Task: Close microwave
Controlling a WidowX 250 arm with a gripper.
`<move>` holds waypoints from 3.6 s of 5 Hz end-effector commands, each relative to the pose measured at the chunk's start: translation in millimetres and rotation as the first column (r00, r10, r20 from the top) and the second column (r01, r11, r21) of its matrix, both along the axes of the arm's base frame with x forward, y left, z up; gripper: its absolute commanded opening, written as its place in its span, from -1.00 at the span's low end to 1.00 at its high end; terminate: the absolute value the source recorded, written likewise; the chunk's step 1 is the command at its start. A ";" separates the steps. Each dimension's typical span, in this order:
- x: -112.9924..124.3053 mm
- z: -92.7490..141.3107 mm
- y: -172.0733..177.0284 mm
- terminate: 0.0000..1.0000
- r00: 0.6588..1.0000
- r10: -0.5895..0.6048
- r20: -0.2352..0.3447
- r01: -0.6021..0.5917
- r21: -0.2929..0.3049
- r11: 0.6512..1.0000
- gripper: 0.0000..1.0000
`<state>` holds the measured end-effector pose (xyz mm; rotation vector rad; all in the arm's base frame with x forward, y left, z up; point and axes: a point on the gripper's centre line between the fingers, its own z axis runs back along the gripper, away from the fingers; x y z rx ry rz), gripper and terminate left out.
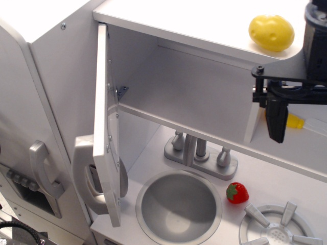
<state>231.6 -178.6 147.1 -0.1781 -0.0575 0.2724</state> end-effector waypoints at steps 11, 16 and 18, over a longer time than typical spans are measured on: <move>-20.1 0.4 199.4 -1.00 0.999 0.052 -0.002 -0.051 0.164 0.985 1.00; 7.9 -7.9 142.0 -1.00 0.995 0.101 -0.015 -0.100 0.092 0.991 1.00; 4.8 27.0 83.6 -1.00 0.998 0.043 0.037 -0.042 -0.020 0.999 1.00</move>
